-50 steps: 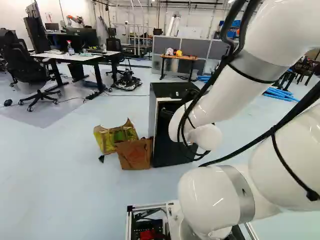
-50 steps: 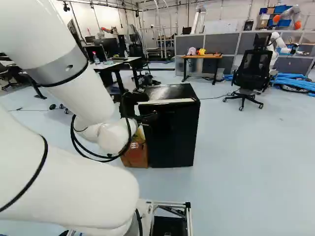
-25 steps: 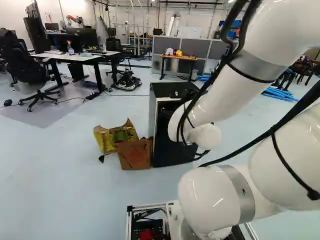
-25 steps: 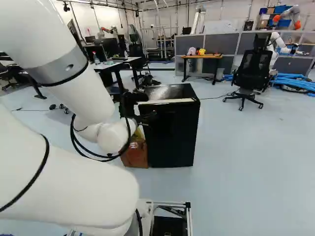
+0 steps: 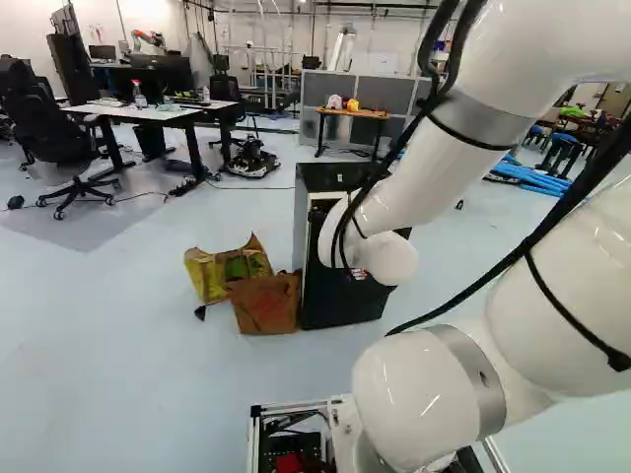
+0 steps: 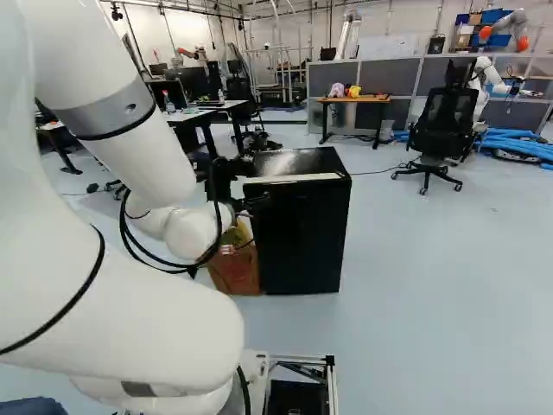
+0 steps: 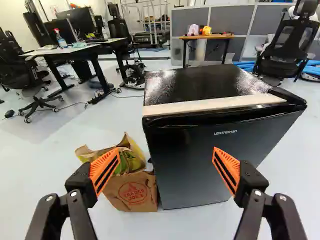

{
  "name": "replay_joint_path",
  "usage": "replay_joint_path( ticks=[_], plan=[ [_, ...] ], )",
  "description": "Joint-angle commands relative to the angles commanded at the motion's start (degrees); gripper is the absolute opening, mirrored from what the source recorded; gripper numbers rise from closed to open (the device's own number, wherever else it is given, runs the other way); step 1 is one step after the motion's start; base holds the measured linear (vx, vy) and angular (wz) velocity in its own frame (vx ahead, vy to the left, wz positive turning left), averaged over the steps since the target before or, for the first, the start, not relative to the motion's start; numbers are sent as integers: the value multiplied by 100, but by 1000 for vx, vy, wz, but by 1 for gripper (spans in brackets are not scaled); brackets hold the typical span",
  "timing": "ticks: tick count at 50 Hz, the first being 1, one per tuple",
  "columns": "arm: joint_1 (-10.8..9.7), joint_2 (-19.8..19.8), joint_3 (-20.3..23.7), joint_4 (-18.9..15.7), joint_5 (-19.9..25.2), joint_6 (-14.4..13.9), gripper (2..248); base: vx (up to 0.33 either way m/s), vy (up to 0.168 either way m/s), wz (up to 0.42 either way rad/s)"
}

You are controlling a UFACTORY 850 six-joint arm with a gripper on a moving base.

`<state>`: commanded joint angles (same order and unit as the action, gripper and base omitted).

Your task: Grab a drink from the fridge

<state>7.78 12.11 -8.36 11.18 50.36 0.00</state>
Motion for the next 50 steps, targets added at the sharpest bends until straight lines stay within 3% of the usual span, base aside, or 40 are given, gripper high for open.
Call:
replay_joint_path(
  ticks=[27,50],
  plan=[
    [647,-92,-45,1215,38,0,247,0,0,0],
    [1190,-623,-178,1605,572,0,247,0,0,0]
  ],
)
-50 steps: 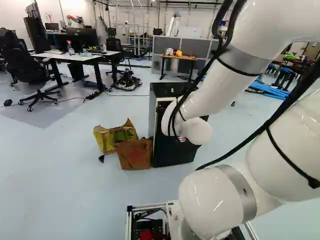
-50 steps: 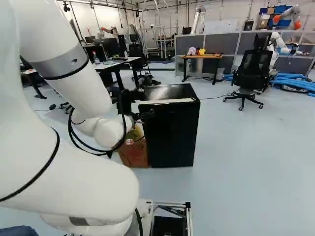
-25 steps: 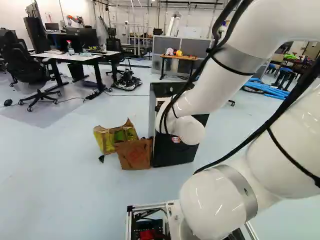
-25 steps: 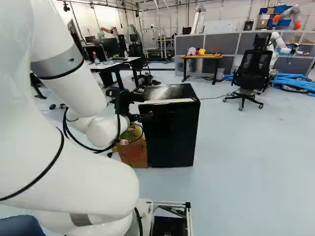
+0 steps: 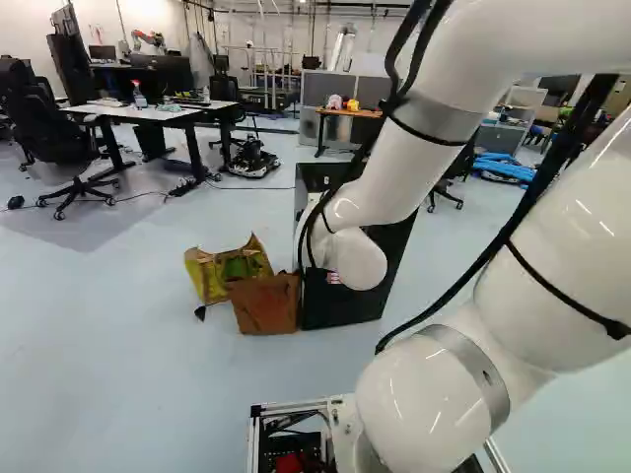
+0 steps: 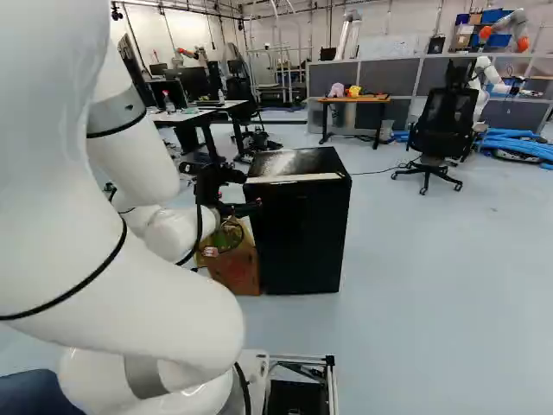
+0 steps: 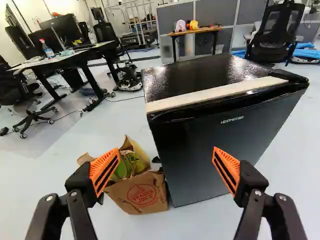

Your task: Grab a drink from the fridge

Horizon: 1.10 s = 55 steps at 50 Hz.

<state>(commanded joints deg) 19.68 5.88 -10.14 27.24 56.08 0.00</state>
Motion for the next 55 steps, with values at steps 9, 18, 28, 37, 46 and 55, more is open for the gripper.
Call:
replay_joint_path(
  ticks=[9,18,28,37,46,55],
  plan=[
    [189,-259,-97,75,311,0,247,0,0,0],
    [250,-500,-181,149,639,0,247,0,0,0],
    [251,-703,-211,232,1005,0,247,0,0,0],
    [252,-883,-236,289,1295,0,247,0,0,0],
    [243,-1094,-296,316,1551,0,247,0,0,0],
    [220,-1350,-409,316,1772,0,247,0,0,0]
  ],
)
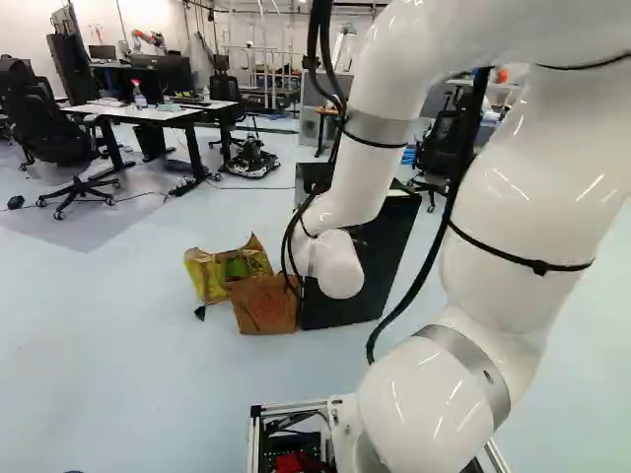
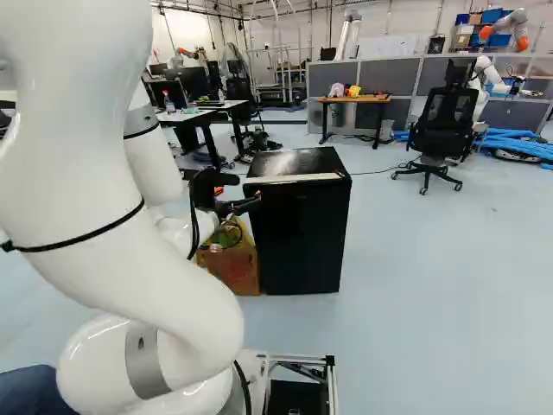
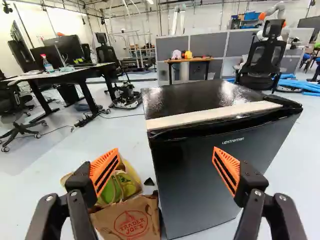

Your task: Grab a drink from the fridge

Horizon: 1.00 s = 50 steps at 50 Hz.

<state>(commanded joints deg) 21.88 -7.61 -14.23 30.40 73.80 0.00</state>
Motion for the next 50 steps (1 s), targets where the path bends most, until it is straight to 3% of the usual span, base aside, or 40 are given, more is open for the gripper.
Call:
replay_joint_path(
  ticks=[50],
  plan=[
    [-123,-1441,-781,96,705,0,247,0,0,0]
  ],
)
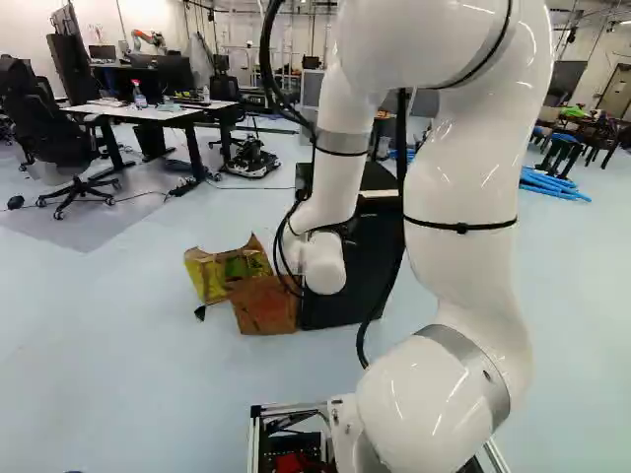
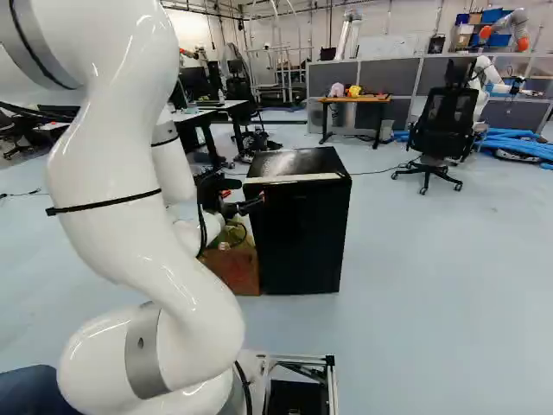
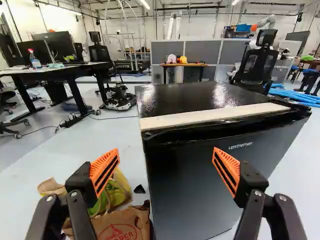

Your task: Grab a drink from the fridge

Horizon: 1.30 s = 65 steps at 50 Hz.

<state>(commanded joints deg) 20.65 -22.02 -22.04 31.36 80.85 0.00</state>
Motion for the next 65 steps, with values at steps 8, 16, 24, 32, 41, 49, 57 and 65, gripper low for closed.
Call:
replay_joint_path(
  ticks=[8,16,24,32,41,49,57,65],
  plan=[
    [-4,-208,-115,47,89,0,247,0,0,0],
    [-10,-418,-238,96,177,0,247,0,0,0],
    [-16,-610,-361,161,266,0,247,0,0,0],
    [-23,-670,-451,234,355,0,247,0,0,0],
    [-30,-740,-555,317,451,0,247,0,0,0],
    [-36,-801,-647,349,470,0,247,0,0,0],
    [-41,-862,-739,349,470,0,247,0,0,0],
    [-45,-922,-829,356,470,0,247,0,0,0]
  ],
)
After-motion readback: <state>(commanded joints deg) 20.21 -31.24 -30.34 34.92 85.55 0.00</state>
